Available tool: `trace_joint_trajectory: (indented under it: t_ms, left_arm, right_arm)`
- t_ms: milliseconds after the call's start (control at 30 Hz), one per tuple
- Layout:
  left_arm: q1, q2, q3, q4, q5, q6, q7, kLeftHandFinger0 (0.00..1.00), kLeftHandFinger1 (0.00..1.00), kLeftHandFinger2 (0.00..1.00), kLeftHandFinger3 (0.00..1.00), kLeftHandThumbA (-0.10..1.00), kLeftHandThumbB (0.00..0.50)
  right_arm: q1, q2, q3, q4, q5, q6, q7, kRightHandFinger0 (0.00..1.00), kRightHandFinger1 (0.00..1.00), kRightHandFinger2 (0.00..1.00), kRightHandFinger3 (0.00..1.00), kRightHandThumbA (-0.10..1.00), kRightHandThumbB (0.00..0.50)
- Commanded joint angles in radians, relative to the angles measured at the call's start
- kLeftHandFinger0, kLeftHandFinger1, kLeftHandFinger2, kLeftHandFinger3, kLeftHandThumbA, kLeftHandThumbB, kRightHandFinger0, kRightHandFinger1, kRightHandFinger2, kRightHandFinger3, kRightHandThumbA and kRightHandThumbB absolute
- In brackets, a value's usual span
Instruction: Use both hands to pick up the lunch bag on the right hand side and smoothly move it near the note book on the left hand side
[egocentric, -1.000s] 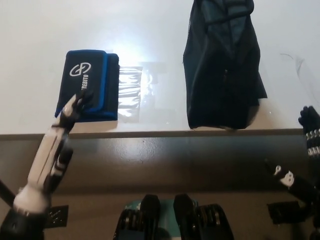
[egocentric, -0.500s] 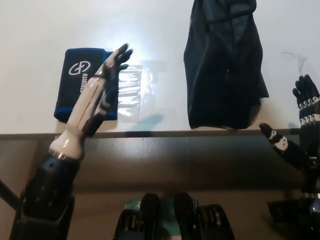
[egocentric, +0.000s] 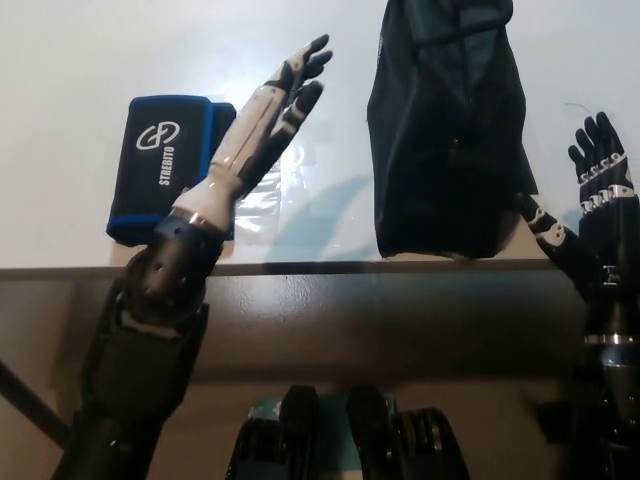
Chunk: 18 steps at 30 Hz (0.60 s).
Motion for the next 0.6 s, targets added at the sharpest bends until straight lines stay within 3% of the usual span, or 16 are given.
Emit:
trace_joint_trajectory:
  t_ms: [0,100,133,167,200,367,567]
  left_arm:
    - [-0.083,-0.018,0.020,0.058,-0.026,0.072,-0.002,1.00,1.00,1.00,1.00,1.00,0.383]
    - [-0.112,-0.030,0.031,0.130,-0.035,0.046,0.005,1.00,1.00,1.00,1.00,1.00,0.394]
    - [-0.118,-0.033,0.035,0.140,-0.042,0.048,0.002,1.00,1.00,1.00,1.00,1.00,0.384]
    - [-0.126,-0.036,0.039,0.157,-0.045,0.047,0.003,1.00,1.00,1.00,1.00,1.00,0.418]
    - [-0.136,-0.042,0.046,0.181,-0.055,0.050,0.004,1.00,1.00,1.00,1.00,1.00,0.440]
    - [-0.170,-0.072,0.072,0.274,-0.093,0.040,0.000,1.00,1.00,1.00,1.00,1.00,0.431]
    - [-0.211,-0.098,0.079,0.379,-0.092,0.008,0.013,1.00,1.00,1.00,1.00,1.00,0.415]
  right_arm:
    - [-0.055,0.004,-0.013,0.023,0.057,0.008,0.001,1.00,1.00,1.00,1.00,1.00,0.297]
    - [-0.071,0.002,-0.014,0.051,0.069,0.001,0.005,1.00,1.00,1.00,1.00,1.00,0.290]
    - [-0.076,0.001,-0.015,0.060,0.072,-0.002,0.005,1.00,1.00,1.00,1.00,1.00,0.263]
    - [-0.082,-0.001,-0.015,0.067,0.075,0.000,0.007,1.00,1.00,1.00,1.00,1.00,0.278]
    - [-0.091,-0.004,-0.016,0.076,0.082,0.004,0.010,1.00,1.00,1.00,1.00,1.00,0.256]
    - [-0.133,-0.012,-0.022,0.118,0.120,0.033,0.028,1.00,1.00,1.00,1.00,1.00,0.233]
    - [-0.204,-0.018,-0.038,0.202,0.175,0.053,0.045,1.00,1.00,1.00,1.00,1.00,0.255]
